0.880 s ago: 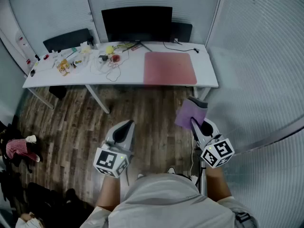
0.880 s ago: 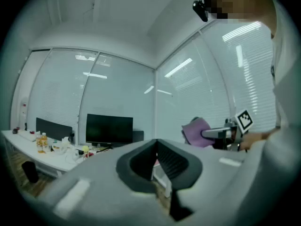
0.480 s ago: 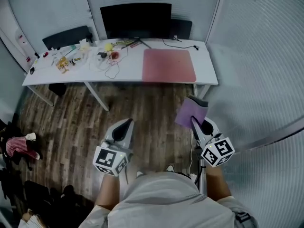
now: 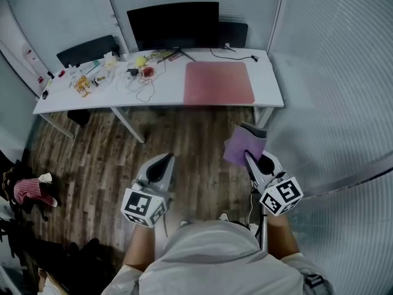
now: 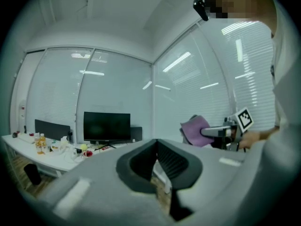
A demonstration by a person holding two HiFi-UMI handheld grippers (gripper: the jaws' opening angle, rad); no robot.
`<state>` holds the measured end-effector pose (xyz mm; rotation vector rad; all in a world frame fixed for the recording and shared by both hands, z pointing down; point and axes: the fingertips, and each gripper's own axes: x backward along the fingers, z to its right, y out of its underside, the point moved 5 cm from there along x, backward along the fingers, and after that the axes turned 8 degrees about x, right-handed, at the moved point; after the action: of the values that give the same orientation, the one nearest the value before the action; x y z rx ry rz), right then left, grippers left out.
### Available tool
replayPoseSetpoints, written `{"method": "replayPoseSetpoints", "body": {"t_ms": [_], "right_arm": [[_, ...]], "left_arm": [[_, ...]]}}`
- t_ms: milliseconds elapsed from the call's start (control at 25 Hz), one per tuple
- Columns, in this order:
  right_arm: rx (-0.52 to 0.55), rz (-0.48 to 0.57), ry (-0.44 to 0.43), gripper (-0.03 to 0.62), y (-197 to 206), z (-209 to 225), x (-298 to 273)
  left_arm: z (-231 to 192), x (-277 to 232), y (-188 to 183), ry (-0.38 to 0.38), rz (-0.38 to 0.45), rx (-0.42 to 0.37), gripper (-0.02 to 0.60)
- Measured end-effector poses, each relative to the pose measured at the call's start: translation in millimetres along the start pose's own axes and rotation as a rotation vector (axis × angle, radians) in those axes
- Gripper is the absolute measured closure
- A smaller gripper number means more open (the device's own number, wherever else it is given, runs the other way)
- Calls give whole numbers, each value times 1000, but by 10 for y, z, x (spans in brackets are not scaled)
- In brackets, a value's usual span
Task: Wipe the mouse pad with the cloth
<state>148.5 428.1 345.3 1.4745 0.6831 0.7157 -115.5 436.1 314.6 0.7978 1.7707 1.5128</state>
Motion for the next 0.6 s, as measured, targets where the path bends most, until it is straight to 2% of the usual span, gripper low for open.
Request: {"method": "replayPoseSetpoints", "body": {"t_ms": [200,440,600], "right_arm": [[-23,-8,6,539,61,217,76],[-58,-22,-32,539,175,586,175],[-87,-20,-40,537,258,804,125]], "left_arm": [[142,-197,28,-2,-8,-11,578],[421,-528,78,-25,-17,-25,578],[541,-718,152,-34,-52,-26,578]]}}
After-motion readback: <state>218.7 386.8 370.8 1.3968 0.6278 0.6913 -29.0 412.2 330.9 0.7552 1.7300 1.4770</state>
